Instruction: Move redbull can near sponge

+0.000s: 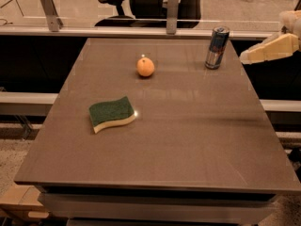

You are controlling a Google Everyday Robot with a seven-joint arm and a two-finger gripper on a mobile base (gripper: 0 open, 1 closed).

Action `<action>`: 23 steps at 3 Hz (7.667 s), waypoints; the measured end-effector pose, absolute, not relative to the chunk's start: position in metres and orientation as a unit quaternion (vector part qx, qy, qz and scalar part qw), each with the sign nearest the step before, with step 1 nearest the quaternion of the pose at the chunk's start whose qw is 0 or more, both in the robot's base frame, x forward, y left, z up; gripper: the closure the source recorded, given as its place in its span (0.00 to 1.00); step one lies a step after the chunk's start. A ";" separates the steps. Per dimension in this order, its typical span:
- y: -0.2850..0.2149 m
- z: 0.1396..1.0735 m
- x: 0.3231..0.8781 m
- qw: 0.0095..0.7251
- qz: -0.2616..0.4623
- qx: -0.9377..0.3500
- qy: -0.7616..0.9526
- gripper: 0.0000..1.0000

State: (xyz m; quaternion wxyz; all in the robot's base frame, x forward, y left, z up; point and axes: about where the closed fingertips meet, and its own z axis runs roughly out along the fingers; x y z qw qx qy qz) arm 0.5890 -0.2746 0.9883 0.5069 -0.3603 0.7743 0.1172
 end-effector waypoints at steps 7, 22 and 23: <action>-0.246 0.951 0.673 0.650 0.160 -0.293 0.683 0.00; -0.203 0.997 0.567 0.628 0.292 -0.303 0.655 1.00; -0.187 1.002 0.544 0.614 0.291 -0.325 0.658 1.00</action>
Offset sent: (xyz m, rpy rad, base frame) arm 0.0293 0.0050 -0.0351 0.3827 -0.2750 -0.0685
